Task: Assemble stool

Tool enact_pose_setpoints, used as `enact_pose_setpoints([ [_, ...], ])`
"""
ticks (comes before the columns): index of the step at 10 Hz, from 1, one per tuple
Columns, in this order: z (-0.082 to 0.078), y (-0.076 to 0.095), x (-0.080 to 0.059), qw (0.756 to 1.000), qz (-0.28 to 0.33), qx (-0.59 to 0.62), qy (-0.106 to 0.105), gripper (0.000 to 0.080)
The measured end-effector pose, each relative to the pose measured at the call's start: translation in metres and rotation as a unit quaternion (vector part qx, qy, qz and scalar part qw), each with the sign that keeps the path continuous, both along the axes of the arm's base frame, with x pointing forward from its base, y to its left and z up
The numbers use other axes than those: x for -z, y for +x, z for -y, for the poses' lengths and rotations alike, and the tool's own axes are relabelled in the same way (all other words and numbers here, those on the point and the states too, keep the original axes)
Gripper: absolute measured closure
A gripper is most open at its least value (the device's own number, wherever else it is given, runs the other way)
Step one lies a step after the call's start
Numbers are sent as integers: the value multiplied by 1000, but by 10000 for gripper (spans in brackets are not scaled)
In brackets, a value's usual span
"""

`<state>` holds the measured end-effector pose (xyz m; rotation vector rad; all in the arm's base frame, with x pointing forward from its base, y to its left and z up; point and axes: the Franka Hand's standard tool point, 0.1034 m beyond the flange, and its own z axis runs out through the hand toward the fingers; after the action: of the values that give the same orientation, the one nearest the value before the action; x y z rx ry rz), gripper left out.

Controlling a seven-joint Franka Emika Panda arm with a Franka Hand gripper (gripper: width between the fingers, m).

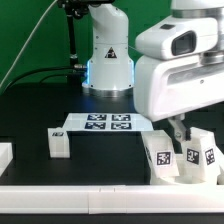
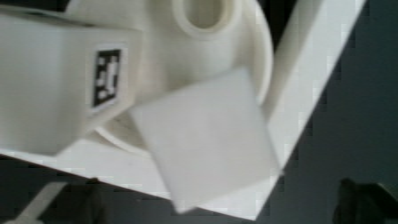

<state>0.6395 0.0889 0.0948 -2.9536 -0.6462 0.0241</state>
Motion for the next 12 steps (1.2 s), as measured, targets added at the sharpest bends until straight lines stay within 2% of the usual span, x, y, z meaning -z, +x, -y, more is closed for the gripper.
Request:
enact_pose_setpoints([
  [3, 0, 1, 3, 999, 11, -37, -4, 151],
  [4, -6, 0, 12, 998, 26, -53, -16, 151],
  [7, -20, -2, 32, 997, 38, -68, -25, 151],
  [9, -19, -2, 32, 998, 36, -54, -26, 153],
  [11, -19, -2, 32, 999, 32, -9, -25, 465],
  [12, -19, -2, 32, 999, 30, 17, -25, 465],
])
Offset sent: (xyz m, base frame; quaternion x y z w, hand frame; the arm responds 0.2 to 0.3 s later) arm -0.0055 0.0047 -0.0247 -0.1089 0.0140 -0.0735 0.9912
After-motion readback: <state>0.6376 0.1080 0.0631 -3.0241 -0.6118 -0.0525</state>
